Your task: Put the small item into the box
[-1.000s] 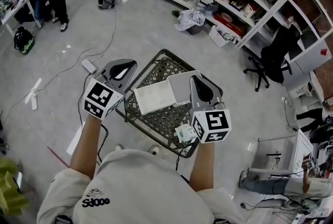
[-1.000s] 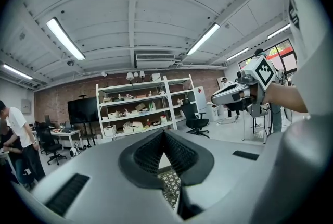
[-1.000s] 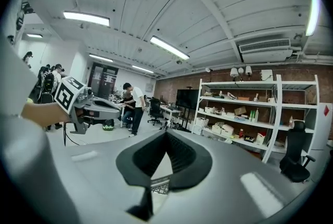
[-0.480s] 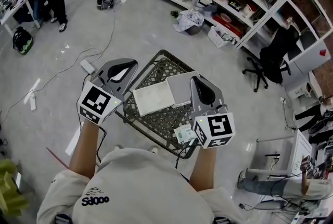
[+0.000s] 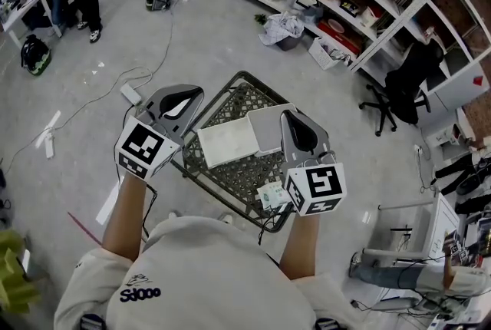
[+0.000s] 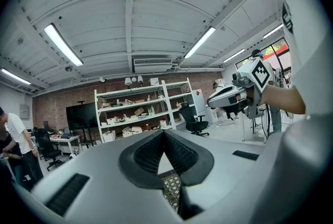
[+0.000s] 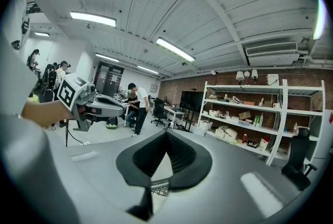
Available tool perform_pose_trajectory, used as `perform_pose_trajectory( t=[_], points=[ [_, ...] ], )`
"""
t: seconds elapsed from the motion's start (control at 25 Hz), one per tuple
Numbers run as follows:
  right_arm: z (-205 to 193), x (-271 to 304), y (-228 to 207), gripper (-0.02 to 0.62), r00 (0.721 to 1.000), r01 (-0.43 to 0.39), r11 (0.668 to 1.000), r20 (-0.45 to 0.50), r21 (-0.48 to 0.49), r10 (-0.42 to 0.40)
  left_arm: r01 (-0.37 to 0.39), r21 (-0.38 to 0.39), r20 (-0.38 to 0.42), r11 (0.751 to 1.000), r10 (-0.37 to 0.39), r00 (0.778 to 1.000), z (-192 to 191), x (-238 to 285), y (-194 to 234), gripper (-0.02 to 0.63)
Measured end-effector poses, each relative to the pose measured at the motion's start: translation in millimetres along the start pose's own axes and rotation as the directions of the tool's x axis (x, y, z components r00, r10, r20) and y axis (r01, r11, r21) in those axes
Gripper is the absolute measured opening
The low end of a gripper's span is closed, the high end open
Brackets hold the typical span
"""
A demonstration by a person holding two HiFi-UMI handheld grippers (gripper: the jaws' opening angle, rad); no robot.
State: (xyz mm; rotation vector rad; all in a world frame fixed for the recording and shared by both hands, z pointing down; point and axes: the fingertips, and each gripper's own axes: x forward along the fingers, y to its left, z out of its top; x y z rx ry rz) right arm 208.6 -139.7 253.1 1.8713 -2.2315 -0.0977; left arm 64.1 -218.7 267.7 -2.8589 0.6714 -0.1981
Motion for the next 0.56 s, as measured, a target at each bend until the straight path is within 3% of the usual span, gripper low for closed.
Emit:
perform_pose_trajectory(
  t=[0.56],
  points=[
    [-6.0,-7.9,3.6,0.011,1.0,0.008,1.0,-0.015,-0.001,-0.008,0.025,-0.002,-0.011,1.0,-0.025,1.0,-1.8,-4.4,-10.1,0.005]
  ],
)
